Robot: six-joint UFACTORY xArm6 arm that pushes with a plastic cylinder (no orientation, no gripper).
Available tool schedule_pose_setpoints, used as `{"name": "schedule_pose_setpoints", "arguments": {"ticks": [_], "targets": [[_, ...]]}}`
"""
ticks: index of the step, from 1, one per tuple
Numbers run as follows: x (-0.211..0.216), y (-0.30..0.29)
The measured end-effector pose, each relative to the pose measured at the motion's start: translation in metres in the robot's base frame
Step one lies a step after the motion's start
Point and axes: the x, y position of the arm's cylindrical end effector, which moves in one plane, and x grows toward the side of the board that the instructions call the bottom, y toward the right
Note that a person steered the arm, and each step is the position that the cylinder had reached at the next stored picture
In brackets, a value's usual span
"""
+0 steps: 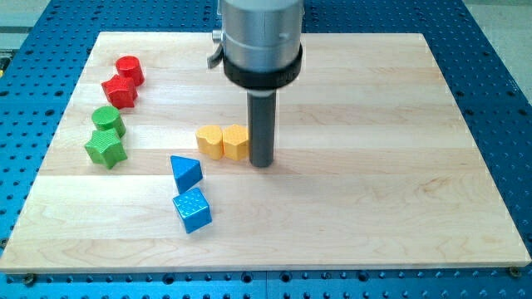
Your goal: Move the hexagon above the heart
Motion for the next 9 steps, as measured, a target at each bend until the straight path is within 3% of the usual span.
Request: {"name": "schedule_pose_setpoints", "arguments": {"ticks": [1, 2, 3, 4, 7, 8, 9], "targets": [[-0.016, -0.03], [-0.075, -0.04], [-0.074, -0.038], [-0.045, -0.005], [-0.041, -0.068], [-0.062, -0.029], [-0.11, 0.02]]}}
